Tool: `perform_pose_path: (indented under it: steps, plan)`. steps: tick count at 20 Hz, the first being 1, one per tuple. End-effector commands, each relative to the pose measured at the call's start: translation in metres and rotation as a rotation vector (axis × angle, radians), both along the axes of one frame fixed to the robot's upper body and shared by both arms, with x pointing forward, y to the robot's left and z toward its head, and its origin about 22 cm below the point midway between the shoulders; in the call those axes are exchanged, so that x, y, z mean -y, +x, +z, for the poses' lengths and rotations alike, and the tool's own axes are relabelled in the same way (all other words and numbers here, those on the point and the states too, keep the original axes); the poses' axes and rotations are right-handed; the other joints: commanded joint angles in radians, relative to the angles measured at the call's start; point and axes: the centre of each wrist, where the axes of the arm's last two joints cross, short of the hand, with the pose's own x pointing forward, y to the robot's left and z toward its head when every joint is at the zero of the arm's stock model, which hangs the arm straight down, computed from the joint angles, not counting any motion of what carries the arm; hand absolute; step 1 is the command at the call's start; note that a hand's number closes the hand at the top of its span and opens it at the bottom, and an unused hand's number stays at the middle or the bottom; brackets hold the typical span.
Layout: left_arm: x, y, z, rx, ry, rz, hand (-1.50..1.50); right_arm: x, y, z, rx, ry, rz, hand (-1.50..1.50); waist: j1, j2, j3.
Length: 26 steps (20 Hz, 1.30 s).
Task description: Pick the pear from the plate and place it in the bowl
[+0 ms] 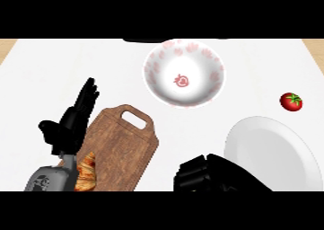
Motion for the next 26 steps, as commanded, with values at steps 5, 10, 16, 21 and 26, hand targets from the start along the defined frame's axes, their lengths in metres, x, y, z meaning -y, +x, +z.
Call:
perform_pose_path:
  steps: [5,10,16,21,26]
  plan:
    - [0.0,-0.009,-0.001,0.019,0.002,0.0,0.0,0.004,-0.04,0.089,0.171,0.035,-0.149,1.5,0.011,0.001,-0.001]
    - [0.0,0.004,-0.006,-0.001,0.002,-0.02,0.0,-0.012,-0.025,0.126,0.167,-0.028,-0.217,1.5,0.013,0.004,-0.001]
    - [0.007,-0.008,-0.01,-0.007,-0.008,-0.008,0.0,-0.022,0.016,0.165,0.143,0.017,-0.319,1.5,0.016,0.004,0.0]
    - [0.004,0.001,0.013,-0.005,0.014,-0.023,0.0,-0.056,0.051,0.168,0.123,-0.058,-0.351,1.5,0.02,0.005,0.0]
    - [0.011,0.011,0.0,0.0,-0.003,-0.011,0.0,-0.042,0.088,0.165,0.257,-0.178,-0.492,1.5,0.016,0.008,0.0]
